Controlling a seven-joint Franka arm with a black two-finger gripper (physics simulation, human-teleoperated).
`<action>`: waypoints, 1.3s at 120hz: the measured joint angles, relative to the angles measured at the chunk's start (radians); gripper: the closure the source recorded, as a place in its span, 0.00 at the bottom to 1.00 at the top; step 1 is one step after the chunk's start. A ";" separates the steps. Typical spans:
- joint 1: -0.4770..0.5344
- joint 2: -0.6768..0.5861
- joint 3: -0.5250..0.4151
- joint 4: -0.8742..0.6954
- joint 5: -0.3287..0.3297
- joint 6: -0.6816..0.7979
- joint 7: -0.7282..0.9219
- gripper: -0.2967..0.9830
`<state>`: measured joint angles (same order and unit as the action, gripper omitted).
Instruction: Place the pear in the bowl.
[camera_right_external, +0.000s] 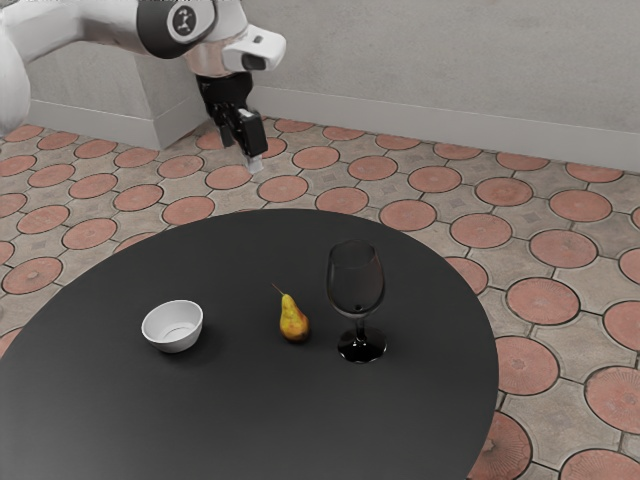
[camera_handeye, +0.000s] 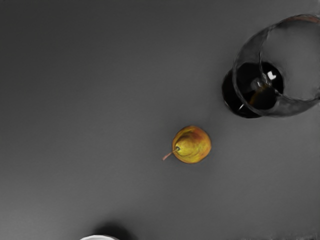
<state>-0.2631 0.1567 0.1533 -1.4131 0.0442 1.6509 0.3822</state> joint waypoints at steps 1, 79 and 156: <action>-0.001 0.002 0.000 0.000 0.000 0.000 0.003 0.23; 0.023 0.086 -0.040 -0.425 -0.329 0.231 0.096 0.23; 0.100 0.325 -0.037 -0.425 -0.500 0.620 0.042 0.23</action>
<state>-0.1626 0.4820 0.1158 -1.8386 -0.4562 2.2707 0.4244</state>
